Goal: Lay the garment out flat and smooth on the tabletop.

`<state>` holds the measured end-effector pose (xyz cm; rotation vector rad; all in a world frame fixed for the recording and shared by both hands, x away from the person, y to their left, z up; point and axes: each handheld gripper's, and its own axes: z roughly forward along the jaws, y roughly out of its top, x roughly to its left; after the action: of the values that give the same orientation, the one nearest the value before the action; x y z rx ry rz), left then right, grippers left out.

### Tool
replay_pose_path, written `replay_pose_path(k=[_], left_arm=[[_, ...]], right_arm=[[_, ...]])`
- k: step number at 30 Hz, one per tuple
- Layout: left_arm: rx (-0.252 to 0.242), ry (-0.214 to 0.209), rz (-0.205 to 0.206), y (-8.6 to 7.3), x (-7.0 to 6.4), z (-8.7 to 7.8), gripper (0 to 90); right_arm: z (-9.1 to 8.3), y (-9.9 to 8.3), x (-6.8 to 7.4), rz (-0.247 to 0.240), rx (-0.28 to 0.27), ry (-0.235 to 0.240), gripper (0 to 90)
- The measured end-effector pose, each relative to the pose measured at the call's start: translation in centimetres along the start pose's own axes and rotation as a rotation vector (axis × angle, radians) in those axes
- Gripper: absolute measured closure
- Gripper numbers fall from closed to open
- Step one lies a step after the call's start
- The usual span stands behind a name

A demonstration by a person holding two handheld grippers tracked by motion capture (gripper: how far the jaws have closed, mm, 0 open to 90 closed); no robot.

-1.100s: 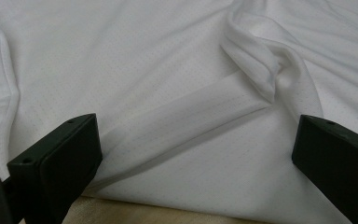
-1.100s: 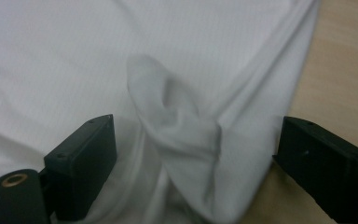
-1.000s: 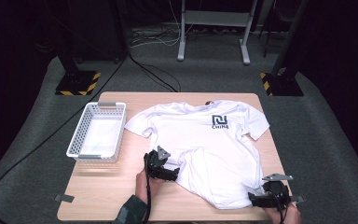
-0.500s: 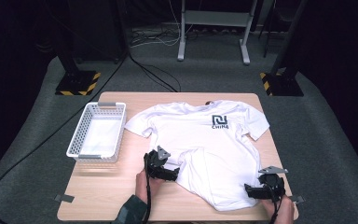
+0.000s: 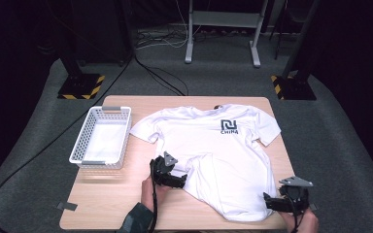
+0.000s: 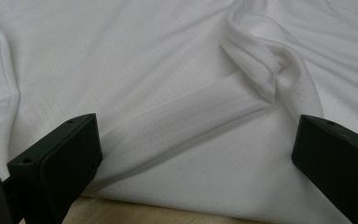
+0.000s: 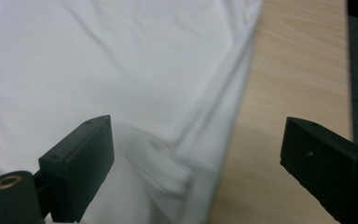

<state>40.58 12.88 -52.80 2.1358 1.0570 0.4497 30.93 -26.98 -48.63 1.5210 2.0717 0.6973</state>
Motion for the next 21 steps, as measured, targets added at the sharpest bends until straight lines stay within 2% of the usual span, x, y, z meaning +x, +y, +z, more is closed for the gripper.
replay_pose_path(k=[2, 4, 5, 6, 9, 13, 17, 20, 21], left_arm=[[0.000, 0.000, 0.000, 0.0, 0.0, 0.0, 1.1], [0.000, 0.000, 0.001, 0.0, 0.0, 0.0, 1.1], [0.000, 0.000, 0.001, 0.0, 0.0, 0.0, 1.1], [0.000, 0.000, 0.001, 0.0, 0.0, 0.0, 1.1], [0.001, -0.001, 0.001, 0.0, 0.0, 0.0, 1.1], [0.000, 0.000, 0.001, 0.0, 0.0, 0.0, 1.1], [0.001, 0.000, 0.001, 0.0, 0.0, 0.0, 1.1], [0.001, 0.000, 0.001, 0.0, 0.0, 0.0, 1.1], [0.000, 0.000, 0.001, 0.0, 0.0, 0.0, 1.1]], right_arm=[[1.6, 0.4, 0.8, -0.022, 0.002, 0.017, 8.5], [3.1, 0.5, 1.2, -0.043, 0.058, 0.008, 8.5], [3.4, 0.4, 1.1, -0.033, 0.060, 0.011, 8.0], [3.2, 0.2, 0.9, -0.020, 0.061, 0.015, 8.8], [2.2, -0.7, -0.3, 0.000, 0.091, -0.013, 9.8], [0.3, -2.5, -2.7, 0.049, 0.155, -0.082, 9.3], [-1.7, -3.0, -4.2, 0.089, 0.115, -0.126, 9.1], [-2.7, -2.3, -3.9, 0.083, 0.053, -0.140, 8.5], [-2.7, -2.0, -3.6, 0.074, 0.026, -0.128, 8.4]])
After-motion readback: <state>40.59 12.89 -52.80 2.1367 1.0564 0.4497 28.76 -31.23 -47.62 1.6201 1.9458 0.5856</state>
